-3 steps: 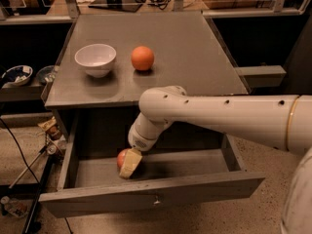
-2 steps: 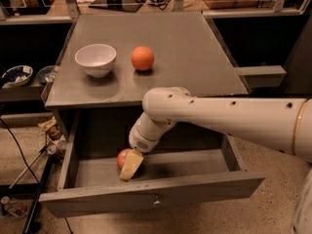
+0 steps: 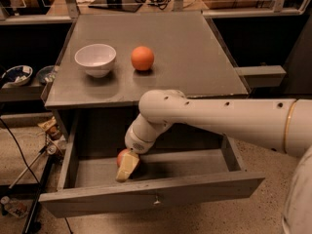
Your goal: Pick apple from top drawer and place on counter
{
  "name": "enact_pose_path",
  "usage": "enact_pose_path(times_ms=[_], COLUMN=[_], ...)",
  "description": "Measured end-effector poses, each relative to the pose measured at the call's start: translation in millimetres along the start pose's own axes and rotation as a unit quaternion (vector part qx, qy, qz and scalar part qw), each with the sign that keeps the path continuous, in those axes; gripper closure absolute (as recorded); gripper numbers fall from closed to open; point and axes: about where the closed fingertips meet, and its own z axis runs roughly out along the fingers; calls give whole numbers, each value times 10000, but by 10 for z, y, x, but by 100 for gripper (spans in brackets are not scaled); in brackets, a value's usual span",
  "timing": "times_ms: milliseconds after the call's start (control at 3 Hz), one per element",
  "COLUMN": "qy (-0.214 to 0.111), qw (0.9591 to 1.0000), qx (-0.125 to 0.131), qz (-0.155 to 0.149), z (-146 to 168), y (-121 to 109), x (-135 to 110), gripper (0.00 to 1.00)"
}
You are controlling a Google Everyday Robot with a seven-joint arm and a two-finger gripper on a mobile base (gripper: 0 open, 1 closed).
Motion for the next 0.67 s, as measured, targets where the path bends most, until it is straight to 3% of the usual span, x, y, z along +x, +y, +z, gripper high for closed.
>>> enact_pose_path(times_ms=[667], qy=[6], qw=[9999], qx=[-108], qz=[89], z=[97], y=[16], x=[89], gripper=[3])
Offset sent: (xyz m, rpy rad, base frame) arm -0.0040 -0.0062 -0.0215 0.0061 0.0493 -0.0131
